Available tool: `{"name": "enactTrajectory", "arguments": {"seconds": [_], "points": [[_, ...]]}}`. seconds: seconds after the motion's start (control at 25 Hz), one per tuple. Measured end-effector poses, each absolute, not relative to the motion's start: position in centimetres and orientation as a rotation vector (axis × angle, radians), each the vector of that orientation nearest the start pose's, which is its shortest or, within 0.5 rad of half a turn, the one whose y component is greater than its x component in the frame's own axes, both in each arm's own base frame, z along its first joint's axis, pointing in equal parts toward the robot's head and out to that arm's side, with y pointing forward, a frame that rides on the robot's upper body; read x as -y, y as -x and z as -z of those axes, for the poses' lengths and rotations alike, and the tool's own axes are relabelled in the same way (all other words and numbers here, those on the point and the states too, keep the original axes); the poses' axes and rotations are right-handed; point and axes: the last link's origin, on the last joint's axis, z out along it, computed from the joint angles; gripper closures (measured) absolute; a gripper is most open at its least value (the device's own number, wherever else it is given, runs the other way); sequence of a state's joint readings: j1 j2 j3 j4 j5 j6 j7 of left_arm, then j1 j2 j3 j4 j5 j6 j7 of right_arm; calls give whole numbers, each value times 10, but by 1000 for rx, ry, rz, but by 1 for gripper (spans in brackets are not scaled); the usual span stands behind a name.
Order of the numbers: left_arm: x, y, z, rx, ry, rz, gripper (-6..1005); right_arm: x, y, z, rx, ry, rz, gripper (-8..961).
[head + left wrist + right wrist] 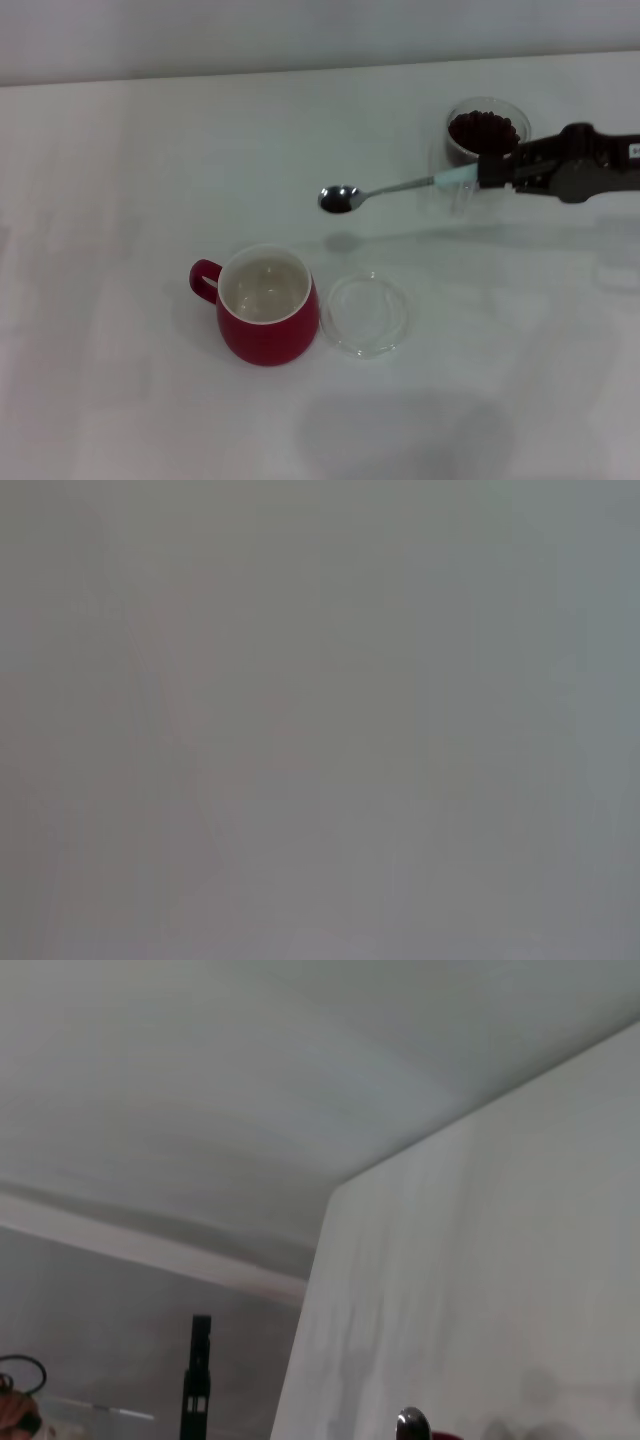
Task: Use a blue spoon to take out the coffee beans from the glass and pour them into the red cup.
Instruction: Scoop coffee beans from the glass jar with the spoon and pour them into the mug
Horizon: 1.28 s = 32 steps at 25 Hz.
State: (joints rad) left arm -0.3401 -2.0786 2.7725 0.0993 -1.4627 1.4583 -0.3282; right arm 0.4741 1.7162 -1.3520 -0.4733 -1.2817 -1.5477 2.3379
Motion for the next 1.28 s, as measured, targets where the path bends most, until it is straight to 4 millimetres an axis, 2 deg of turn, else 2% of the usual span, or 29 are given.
{"name": "enactTrajectory", "arguments": {"seconds": [0.88, 1.28], "points": [[-281, 354, -18, 622, 1342, 893, 107, -321, -268, -28, -1913, 2508, -739, 807], [-282, 353, -16, 622, 1350, 896, 106, -327, -260, -19, -1730, 2582, -726, 807]]}}
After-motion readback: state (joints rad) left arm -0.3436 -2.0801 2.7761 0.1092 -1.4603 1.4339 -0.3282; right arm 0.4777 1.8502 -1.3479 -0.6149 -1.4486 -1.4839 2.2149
